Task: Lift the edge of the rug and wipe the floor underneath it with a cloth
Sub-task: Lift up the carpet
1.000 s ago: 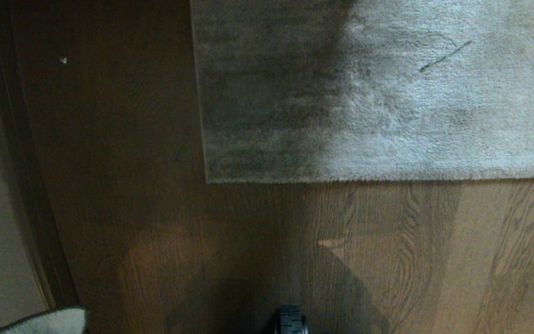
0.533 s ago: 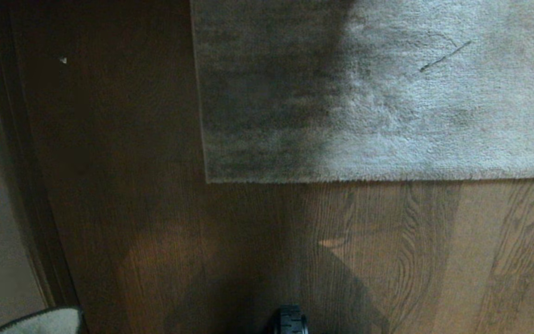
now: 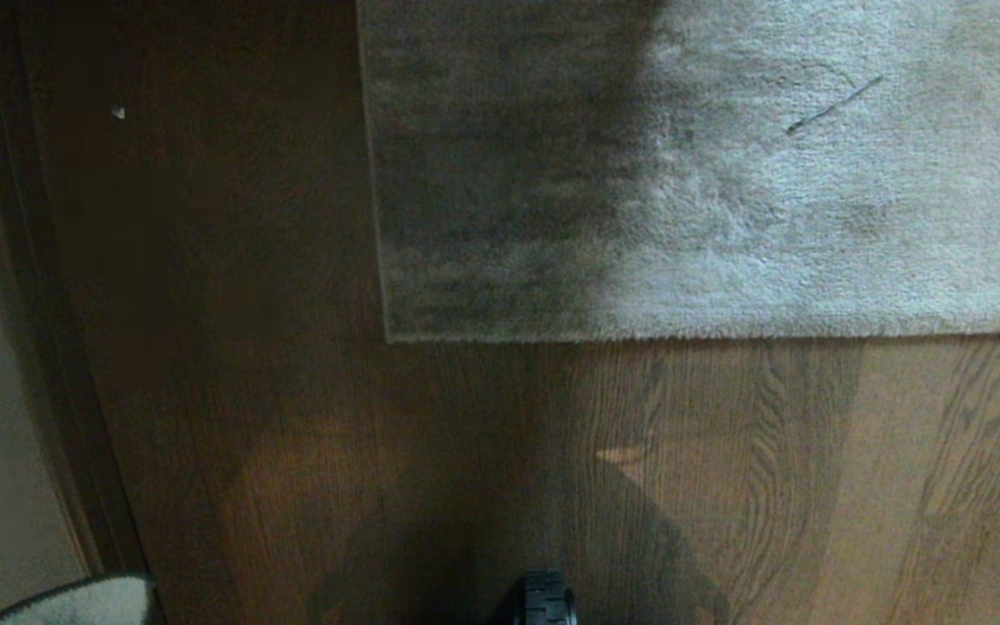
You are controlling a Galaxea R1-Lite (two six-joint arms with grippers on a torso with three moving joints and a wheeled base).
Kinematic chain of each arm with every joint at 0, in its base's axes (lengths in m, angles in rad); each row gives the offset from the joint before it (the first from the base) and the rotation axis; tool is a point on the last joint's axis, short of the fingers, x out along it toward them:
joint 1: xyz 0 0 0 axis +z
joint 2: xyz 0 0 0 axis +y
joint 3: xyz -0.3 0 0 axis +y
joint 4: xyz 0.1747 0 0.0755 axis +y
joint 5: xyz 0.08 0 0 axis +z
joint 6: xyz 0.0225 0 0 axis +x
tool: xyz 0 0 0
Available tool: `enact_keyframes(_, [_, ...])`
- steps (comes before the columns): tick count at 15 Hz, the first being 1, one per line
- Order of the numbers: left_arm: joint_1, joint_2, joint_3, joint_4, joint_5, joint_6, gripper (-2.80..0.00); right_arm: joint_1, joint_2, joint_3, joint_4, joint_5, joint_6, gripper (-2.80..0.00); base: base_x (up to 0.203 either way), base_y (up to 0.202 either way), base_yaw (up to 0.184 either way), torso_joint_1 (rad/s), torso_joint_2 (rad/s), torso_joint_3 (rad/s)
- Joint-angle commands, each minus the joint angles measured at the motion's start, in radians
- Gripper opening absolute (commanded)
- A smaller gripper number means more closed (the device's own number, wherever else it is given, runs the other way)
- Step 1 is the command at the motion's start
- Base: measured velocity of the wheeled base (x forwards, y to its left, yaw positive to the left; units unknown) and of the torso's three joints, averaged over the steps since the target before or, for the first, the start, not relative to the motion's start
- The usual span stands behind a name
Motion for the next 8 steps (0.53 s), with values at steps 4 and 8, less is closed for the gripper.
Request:
enact_keyframes(4, [0.0,0.0,0.0,-0.001,0.0,0.0,-2.8,0.0,0.0,0.0,-0.001,-0.001,0.001,-2.8,0.0,0.0,0.0,0.0,0.0,0.0])
enact_keyframes(8, [0.0,0.0,0.0,-0.001,0.0,0.0,-2.8,0.0,0.0,0.0,0.001,-0.001,0.001,-2.8,0.0,0.0,0.0,0.0,0.0,0.0])
